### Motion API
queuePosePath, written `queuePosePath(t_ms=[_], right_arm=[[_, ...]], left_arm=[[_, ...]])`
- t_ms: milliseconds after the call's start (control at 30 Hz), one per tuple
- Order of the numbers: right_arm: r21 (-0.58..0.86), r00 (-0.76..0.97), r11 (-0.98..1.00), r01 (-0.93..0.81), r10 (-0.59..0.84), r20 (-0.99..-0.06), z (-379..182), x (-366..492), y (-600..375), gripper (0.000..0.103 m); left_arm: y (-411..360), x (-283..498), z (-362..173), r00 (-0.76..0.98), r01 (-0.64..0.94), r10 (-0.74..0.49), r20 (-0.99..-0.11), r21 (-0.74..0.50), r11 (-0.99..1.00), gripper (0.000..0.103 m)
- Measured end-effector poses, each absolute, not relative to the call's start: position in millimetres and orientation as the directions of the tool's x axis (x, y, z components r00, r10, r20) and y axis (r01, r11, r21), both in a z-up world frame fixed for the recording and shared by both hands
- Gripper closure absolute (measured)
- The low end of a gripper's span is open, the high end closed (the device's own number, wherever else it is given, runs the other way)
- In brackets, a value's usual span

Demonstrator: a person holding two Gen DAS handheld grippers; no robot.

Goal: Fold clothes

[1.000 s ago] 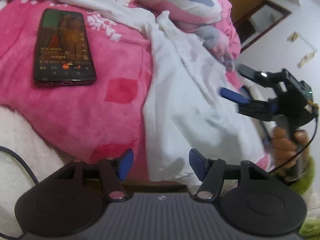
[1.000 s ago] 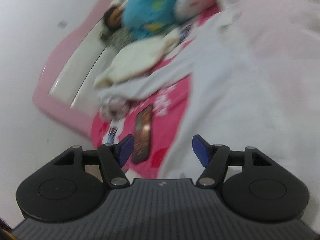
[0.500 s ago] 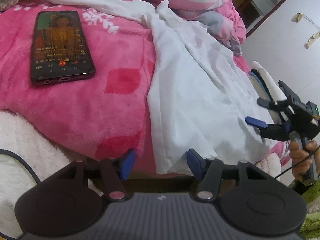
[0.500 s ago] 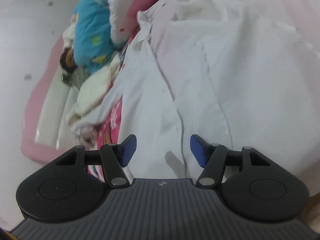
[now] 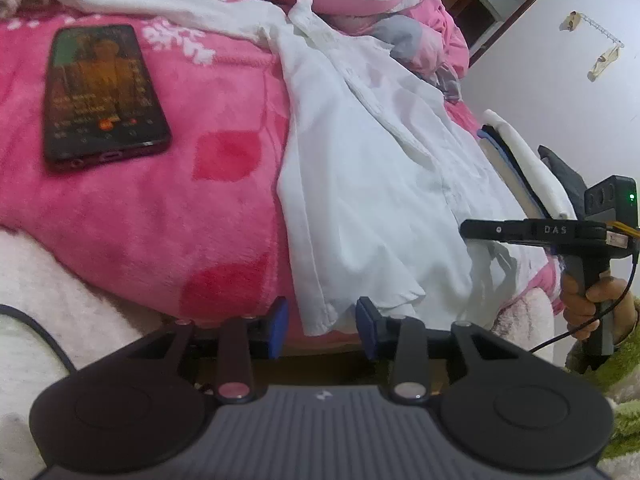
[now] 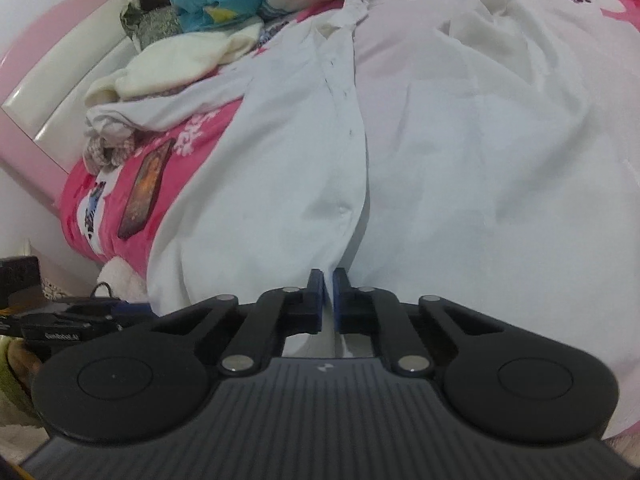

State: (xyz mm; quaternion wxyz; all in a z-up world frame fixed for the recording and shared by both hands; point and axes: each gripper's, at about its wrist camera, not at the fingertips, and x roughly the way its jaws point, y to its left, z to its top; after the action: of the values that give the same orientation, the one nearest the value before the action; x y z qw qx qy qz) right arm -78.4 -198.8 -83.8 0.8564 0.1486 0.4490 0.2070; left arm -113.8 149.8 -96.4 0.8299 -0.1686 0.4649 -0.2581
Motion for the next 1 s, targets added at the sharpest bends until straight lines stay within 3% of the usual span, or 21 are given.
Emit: queuePosePath(t_ms=[67,100,133,433,833,1000], right_arm=[[0.435,0.518,0.873,-0.219,0.482,-0.706,-83.2,-76.6,-199.4,0.101],[0.434,0.520,0.874,-0.218,0.480,-0.707,-82.8,-76.1,-199.8,0.101],[0.435,0.521,0.874,-0.217,0.480,-0.706,-81.3,-76.3,-200.6,0.101],[0.418,0.538,0.882,-0.217,0.465,-0.702,-60.1,-80.2,-212.7,0.102],[0.448,0.467,0.885,-0.126,0.451,-0.761,-75.8,-76.5,-227.7,0.099],[0.391,0.551,0.905,-0.167,0.415,-0.724,-30.8,-56.1,-232.2,0.085]], left_arm=[[149.5,-111.3,-100.4,0.434,0.255,-0.585,-0.685,-0.529,0.809,0.073],[150.4,-111.5,-100.0,0.436,0.248,-0.583,-0.685,-0.532,0.810,0.095],[151.5,-111.8,-99.2,0.439,0.240,-0.582,-0.685,-0.534,0.810,0.100],[163.7,-120.5,-77.7,0.446,0.274,-0.489,-0.750,-0.405,0.872,0.101],[158.2,-119.2,-95.6,0.412,0.308,-0.490,-0.768,-0.389,0.868,0.100],[159.1,-123.1,-99.8,0.433,0.338,-0.517,-0.738,-0.399,0.852,0.100]])
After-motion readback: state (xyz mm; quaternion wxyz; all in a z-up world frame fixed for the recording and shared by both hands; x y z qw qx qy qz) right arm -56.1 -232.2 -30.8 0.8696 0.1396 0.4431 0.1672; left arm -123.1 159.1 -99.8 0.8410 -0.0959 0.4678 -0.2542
